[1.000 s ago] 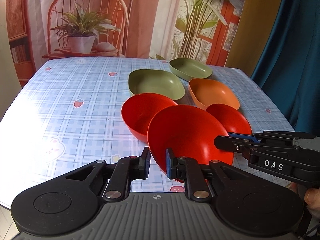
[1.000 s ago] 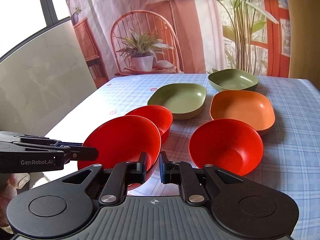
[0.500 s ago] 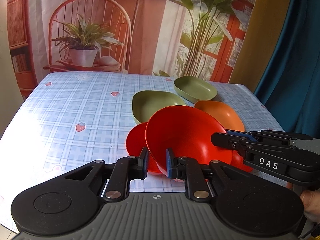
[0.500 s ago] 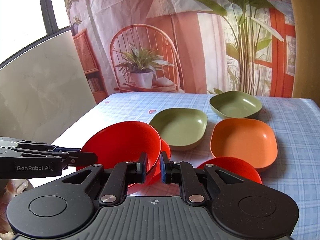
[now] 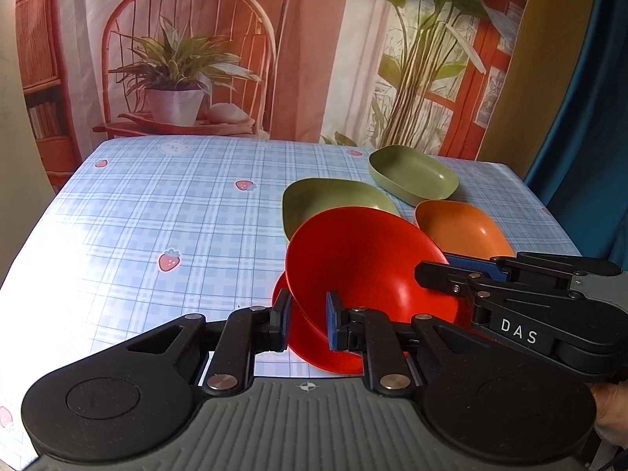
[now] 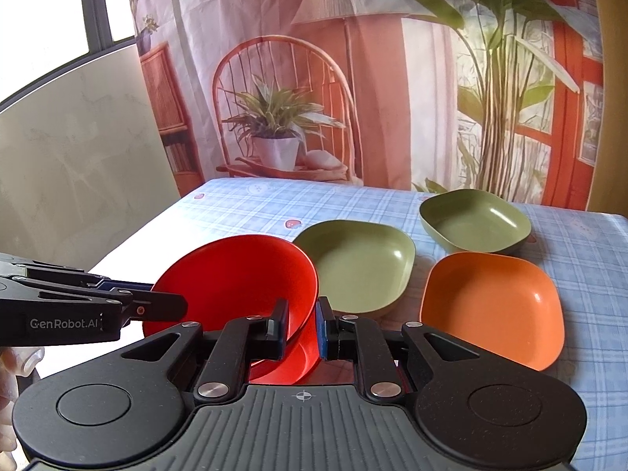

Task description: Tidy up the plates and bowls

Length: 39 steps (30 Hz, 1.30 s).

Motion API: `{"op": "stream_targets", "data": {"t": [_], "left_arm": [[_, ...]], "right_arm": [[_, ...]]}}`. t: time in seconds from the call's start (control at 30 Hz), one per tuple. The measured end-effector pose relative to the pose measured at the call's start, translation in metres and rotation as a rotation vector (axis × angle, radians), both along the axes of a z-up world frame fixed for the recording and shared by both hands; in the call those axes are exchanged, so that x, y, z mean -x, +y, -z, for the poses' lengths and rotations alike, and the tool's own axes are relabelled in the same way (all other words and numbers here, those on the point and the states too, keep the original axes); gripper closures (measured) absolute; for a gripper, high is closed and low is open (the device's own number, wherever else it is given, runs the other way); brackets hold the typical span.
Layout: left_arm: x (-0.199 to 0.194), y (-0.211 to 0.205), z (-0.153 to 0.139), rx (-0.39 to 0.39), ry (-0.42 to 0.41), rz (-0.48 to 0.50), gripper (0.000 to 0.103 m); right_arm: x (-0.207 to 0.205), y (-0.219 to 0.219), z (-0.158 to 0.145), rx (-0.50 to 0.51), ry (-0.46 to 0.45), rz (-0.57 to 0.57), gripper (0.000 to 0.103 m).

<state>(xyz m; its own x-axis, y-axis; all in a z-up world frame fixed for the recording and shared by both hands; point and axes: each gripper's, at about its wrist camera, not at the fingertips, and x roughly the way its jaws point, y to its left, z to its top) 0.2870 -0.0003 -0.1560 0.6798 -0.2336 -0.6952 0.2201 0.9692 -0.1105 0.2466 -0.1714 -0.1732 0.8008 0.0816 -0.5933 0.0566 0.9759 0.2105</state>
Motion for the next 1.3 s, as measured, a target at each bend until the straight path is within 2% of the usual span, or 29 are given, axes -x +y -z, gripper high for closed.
{"op": "stream_targets", "data": {"t": [0.3, 0.47, 0.53, 0.6, 0.67, 0.97, 1.07, 1.3], "left_arm": [[-0.015, 0.001, 0.016, -0.022, 0.054, -0.011, 0.085], [-0.018, 0.001, 0.020, -0.032, 0.071, -0.006, 0.080], [-0.018, 0.000, 0.021, -0.041, 0.071, -0.008, 0.075], [-0.016, 0.001, 0.019, -0.053, 0.066, -0.023, 0.062], [-0.013, 0.001, 0.015, -0.064, 0.052, -0.038, 0.058], [0.007, -0.013, 0.003, -0.063, 0.038, -0.015, 0.058], [0.011, -0.023, 0.002, -0.056, 0.036, 0.011, 0.058], [0.020, -0.054, 0.004, -0.064, 0.045, 0.093, 0.058]], "right_arm": [[-0.016, 0.001, 0.019, -0.008, 0.057, -0.016, 0.088], [-0.018, 0.001, 0.022, -0.004, 0.069, -0.019, 0.086], [-0.017, 0.001, 0.022, -0.002, 0.069, -0.018, 0.081], [-0.016, 0.000, 0.022, -0.001, 0.071, -0.016, 0.081], [-0.012, -0.002, 0.020, -0.003, 0.066, -0.017, 0.081], [0.017, -0.017, 0.012, 0.024, 0.029, 0.026, 0.081], [0.033, -0.022, 0.012, 0.068, 0.018, 0.051, 0.081], [0.070, -0.050, 0.017, 0.055, 0.018, 0.152, 0.081]]}}
